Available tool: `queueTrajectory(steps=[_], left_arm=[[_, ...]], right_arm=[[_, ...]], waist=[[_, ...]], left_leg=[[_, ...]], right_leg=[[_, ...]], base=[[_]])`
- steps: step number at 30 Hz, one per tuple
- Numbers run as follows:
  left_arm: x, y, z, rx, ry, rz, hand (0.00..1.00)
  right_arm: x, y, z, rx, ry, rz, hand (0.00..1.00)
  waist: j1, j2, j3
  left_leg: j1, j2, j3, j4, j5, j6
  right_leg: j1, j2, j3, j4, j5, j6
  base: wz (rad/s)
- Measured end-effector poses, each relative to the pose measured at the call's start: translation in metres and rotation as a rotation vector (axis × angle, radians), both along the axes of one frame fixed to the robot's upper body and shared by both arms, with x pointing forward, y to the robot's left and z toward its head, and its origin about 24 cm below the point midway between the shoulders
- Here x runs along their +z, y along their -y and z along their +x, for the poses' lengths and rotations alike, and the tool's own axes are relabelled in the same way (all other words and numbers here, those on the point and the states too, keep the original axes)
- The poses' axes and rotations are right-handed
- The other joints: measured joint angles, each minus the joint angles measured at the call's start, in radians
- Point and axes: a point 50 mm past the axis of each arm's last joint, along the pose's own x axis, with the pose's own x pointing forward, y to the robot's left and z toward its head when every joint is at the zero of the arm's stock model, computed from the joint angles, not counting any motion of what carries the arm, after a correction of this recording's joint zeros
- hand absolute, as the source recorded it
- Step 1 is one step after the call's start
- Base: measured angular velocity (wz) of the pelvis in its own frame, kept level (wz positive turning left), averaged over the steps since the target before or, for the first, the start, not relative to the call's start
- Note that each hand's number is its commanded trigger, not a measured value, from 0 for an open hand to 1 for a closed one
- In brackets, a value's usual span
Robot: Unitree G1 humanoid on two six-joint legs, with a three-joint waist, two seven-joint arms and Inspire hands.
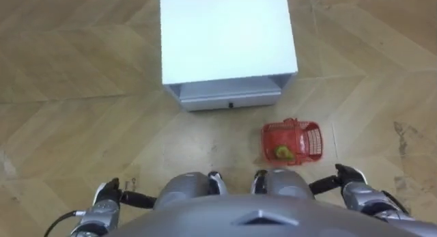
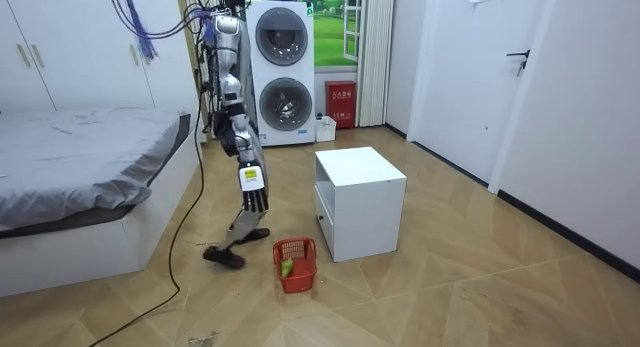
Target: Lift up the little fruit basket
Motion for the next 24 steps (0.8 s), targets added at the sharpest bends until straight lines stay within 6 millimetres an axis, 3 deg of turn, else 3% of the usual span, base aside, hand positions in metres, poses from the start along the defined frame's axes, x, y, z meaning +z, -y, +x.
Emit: queueTrajectory(steps=[1,2,4,6,7,9,10,11,12,14,17,21,24], left_arm=[[0.001,-0.004,-0.002,0.018,-0.004,0.014,0.00],[0.002,-0.007,-0.003,0.054,-0.008,0.022,0.00],[0.001,-0.008,-0.004,0.103,-0.012,0.017,0.00],[0.004,-0.009,0.010,0.111,0.021,0.034,0.00],[0.005,-0.010,0.017,0.119,0.040,0.039,0.00],[0.012,-0.017,0.036,0.117,0.093,0.069,0.00],[0.016,-0.023,0.048,0.122,0.126,0.088,0.00],[0.020,-0.025,0.058,0.129,0.158,0.102,0.00],[0.021,-0.025,0.061,0.130,0.171,0.109,0.00],[0.024,-0.028,0.065,0.123,0.205,0.135,0.00],[0.022,-0.027,0.060,0.129,0.199,0.151,0.00],[0.015,-0.022,0.042,0.154,0.140,0.167,0.00],[0.011,-0.021,0.023,0.159,0.101,0.206,0.00]], right_arm=[[0.001,-0.001,0.006,-0.023,0.024,0.006,0.00],[0.004,0.000,0.020,-0.043,0.070,0.005,0.00],[0.012,0.001,0.051,-0.056,0.167,0.002,0.00],[0.022,0.000,0.080,-0.047,0.247,0.005,0.00],[0.023,0.000,0.084,-0.050,0.260,0.009,0.00],[0.025,-0.006,0.095,-0.039,0.278,0.024,0.00],[0.025,-0.009,0.097,-0.041,0.285,0.034,0.00],[0.025,-0.009,0.096,-0.040,0.282,0.035,0.00],[0.024,-0.009,0.095,-0.040,0.279,0.035,0.00],[0.019,-0.010,0.083,-0.038,0.249,0.034,0.00],[0.017,-0.007,0.075,-0.064,0.238,0.010,0.00],[0.017,-0.009,0.074,-0.114,0.253,-0.026,0.00],[0.025,-0.018,0.088,-0.107,0.350,-0.067,0.00]], waist=[[0.022,-0.032,-0.0057],[0.045,-0.041,-0.0038],[0.048,-0.048,-0.0023],[0.059,-0.048,0.0003],[0.069,-0.053,0.0015],[0.084,-0.074,0.0124],[0.092,-0.096,0.0245],[0.088,-0.101,0.0274],[0.087,-0.102,0.0280],[0.082,-0.114,0.0364],[0.060,-0.138,0.0413],[0.049,-0.153,0.0391],[0.011,-0.161,0.0351]], left_leg=[[-0.044,-0.005,0.020,0.051,-0.016,0.012],[-0.107,0.004,0.031,0.112,-0.033,0.021],[-0.224,0.008,0.031,0.218,-0.052,0.036],[-0.403,0.013,0.039,0.408,-0.105,0.050],[-0.450,0.014,0.045,0.460,-0.123,0.049],[-0.572,0.021,0.068,0.624,-0.169,0.056],[-0.643,0.023,0.088,0.731,-0.193,0.065],[-0.708,0.030,0.100,0.843,-0.216,0.074],[-0.735,0.039,0.105,0.894,-0.229,0.072],[-0.821,0.057,0.111,1.058,-0.263,0.038],[-0.910,0.074,0.113,1.178,-0.266,0.033],[-0.944,0.078,0.112,1.248,-0.265,0.030],[-0.944,0.054,0.103,1.254,-0.251,0.003]], right_leg=[[0.022,-0.017,0.021,0.130,0.005,0.007],[0.056,-0.018,0.030,0.196,0.023,0.017],[0.120,-0.013,0.029,0.217,0.045,0.032],[0.190,-0.014,0.030,0.220,0.051,0.047],[0.199,-0.019,0.031,0.227,0.049,0.051],[0.213,-0.021,0.052,0.268,0.041,0.063],[0.202,-0.021,0.080,0.329,0.036,0.062],[0.182,-0.019,0.100,0.445,-0.032,0.061],[0.167,-0.021,0.108,0.511,-0.062,0.068],[0.125,-0.036,0.114,0.740,-0.108,0.049],[0.077,-0.035,0.116,0.930,-0.125,0.038],[0.070,-0.032,0.133,1.048,-0.130,0.044],[0.070,-0.040,0.140,1.083,-0.136,0.035]], base=[[0.00],[-0.13],[0.03],[0.16],[0.03],[0.03],[0.20],[0.23],[0.15],[0.09],[0.14],[-0.04],[-0.12]])
